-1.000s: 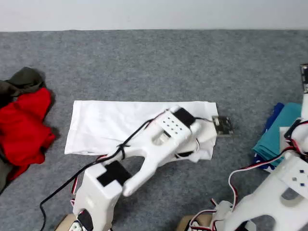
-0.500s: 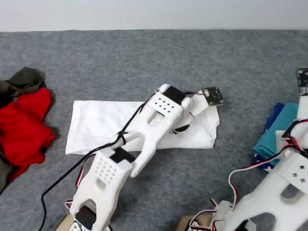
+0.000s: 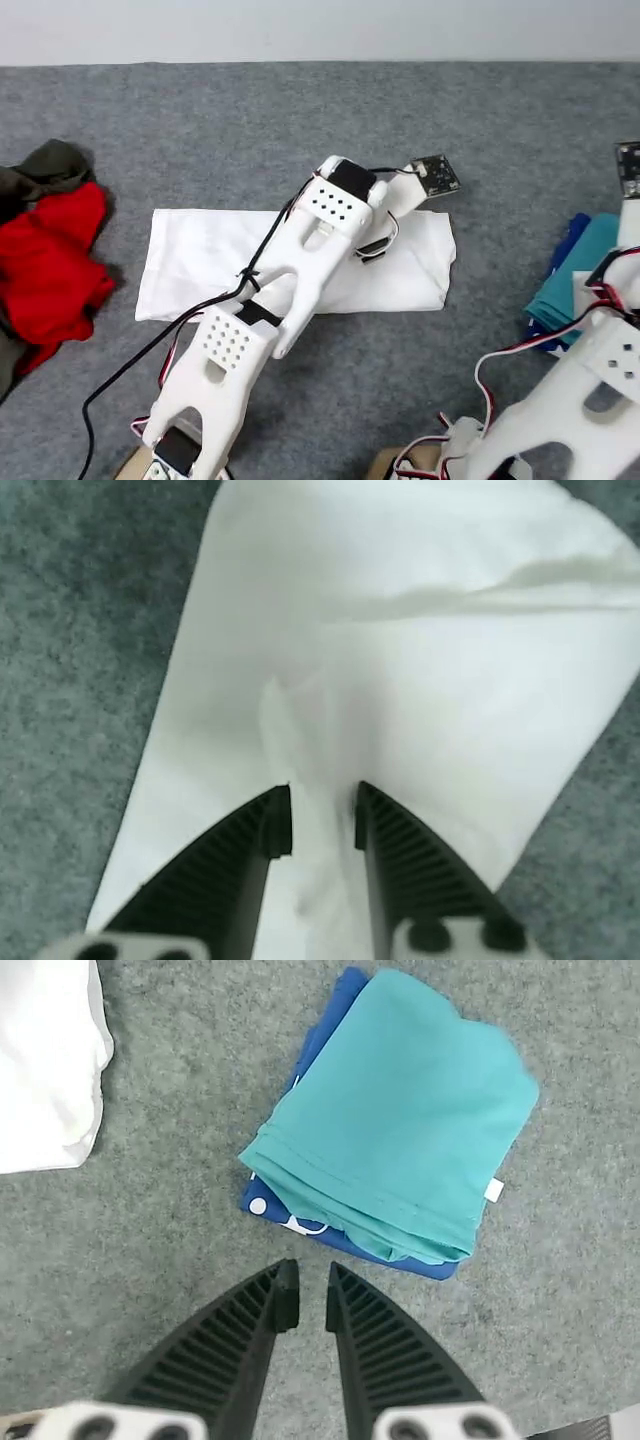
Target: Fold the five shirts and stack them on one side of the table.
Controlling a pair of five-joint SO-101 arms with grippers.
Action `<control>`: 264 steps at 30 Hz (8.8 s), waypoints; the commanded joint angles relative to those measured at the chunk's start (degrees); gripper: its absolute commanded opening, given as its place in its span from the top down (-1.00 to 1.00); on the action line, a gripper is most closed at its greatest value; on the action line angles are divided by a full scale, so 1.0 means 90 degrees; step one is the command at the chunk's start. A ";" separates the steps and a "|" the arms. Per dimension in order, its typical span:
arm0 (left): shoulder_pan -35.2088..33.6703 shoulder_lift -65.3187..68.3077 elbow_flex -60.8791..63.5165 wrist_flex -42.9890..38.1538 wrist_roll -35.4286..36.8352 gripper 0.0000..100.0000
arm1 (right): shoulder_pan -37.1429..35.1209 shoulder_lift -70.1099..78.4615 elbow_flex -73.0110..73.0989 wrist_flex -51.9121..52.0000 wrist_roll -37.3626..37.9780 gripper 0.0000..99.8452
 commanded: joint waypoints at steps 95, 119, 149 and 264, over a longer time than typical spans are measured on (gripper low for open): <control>-0.5441 -0.1797 0.4557 -0.1133 0.0938 0.65 | 0.0103 -0.0200 -0.0068 0.0210 0.0381 0.87; -0.5177 -0.3868 0.4342 0.0381 -0.0410 0.99 | 0.0073 -0.0200 -0.0068 0.0200 0.0391 0.87; 0.0117 -0.2833 0.1294 0.1045 0.1915 0.99 | 0.0103 -0.0200 -0.0039 0.0210 0.0391 0.87; -0.3487 -0.7316 0.5143 0.1035 0.1436 0.99 | -0.3443 0.1011 0.1289 -0.1148 -0.3155 0.63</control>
